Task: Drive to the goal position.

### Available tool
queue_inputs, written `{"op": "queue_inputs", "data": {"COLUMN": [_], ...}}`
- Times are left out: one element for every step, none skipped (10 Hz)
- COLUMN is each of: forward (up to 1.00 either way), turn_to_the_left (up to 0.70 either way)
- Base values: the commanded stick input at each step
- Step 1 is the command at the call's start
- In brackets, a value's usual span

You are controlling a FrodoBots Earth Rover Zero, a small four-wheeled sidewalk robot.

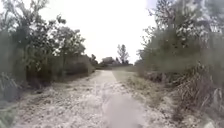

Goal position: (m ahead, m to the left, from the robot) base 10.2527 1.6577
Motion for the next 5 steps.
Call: {"op": "queue_inputs", "data": {"forward": [0.70, 0.70, 0.70, 0.70, 0.70], "turn_to_the_left": [0.00, 0.00, 0.16, 0.34, 0.25]}}
